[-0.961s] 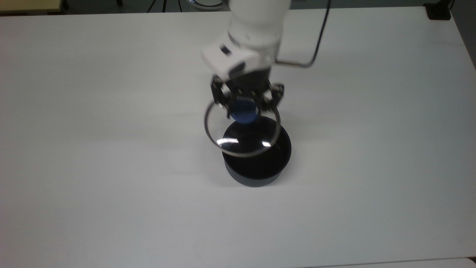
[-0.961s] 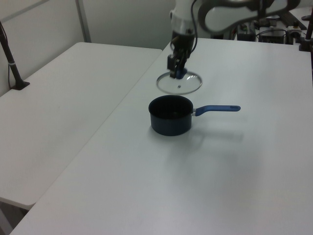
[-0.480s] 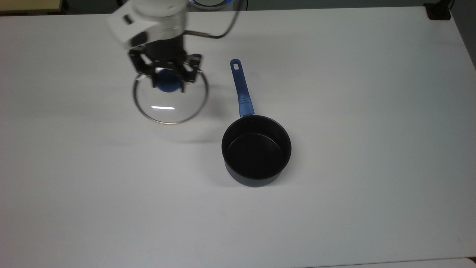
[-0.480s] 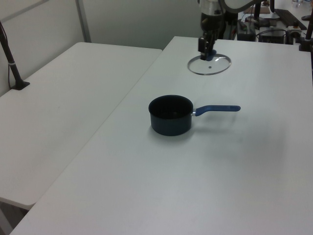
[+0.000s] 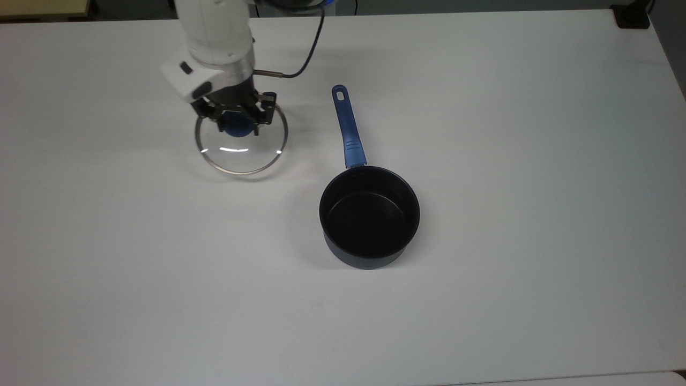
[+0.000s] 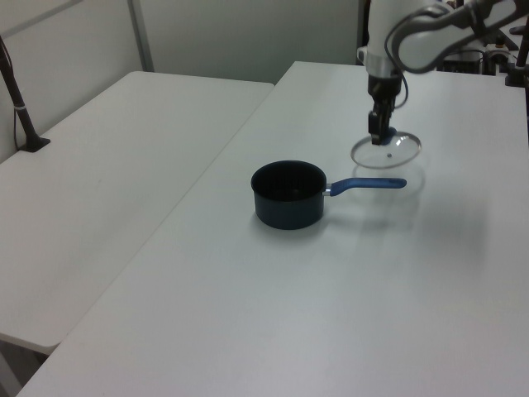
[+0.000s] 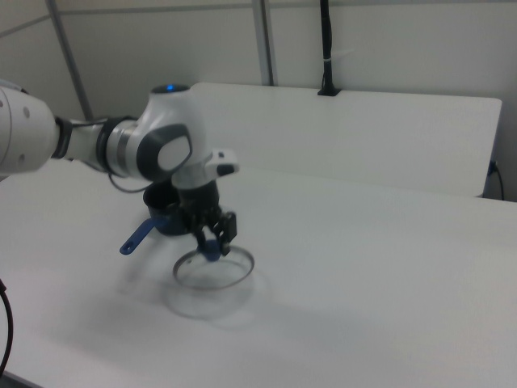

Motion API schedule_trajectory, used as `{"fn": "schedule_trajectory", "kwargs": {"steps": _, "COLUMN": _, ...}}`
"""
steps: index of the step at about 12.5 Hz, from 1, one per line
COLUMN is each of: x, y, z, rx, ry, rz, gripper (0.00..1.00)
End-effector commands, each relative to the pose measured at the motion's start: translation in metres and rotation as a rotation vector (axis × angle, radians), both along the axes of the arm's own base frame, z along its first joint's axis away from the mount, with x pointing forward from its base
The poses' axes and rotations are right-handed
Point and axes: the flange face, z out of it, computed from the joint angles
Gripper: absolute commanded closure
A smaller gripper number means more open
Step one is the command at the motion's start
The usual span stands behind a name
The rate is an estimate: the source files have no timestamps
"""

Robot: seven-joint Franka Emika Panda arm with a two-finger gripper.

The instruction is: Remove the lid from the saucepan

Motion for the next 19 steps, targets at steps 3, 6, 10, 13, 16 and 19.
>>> {"fn": "schedule_trajectory", "kwargs": {"steps": 3, "x": -0.036, "y": 0.028, "z": -0.023, "rx": 0.000, "ry": -0.003, "rz": 0.072, "gripper": 0.54}}
{"fn": "schedule_trajectory", "kwargs": {"steps": 6, "x": -0.035, "y": 0.050, "z": -0.043, "rx": 0.000, "ry": 0.038, "rz": 0.104, "gripper": 0.42}}
{"fn": "schedule_trajectory", "kwargs": {"steps": 10, "x": -0.038, "y": 0.055, "z": -0.048, "rx": 0.000, "ry": 0.092, "rz": 0.094, "gripper": 0.20}}
{"fn": "schedule_trajectory", "kwargs": {"steps": 13, "x": -0.024, "y": 0.045, "z": 0.003, "rx": 0.000, "ry": 0.090, "rz": 0.062, "gripper": 0.00}}
{"fn": "schedule_trajectory", "kwargs": {"steps": 16, "x": -0.007, "y": 0.040, "z": 0.112, "rx": -0.013, "ry": 0.088, "rz": -0.003, "gripper": 0.00}}
{"fn": "schedule_trajectory", "kwargs": {"steps": 19, "x": -0.015, "y": 0.039, "z": 0.189, "rx": -0.012, "ry": 0.072, "rz": 0.019, "gripper": 0.00}}
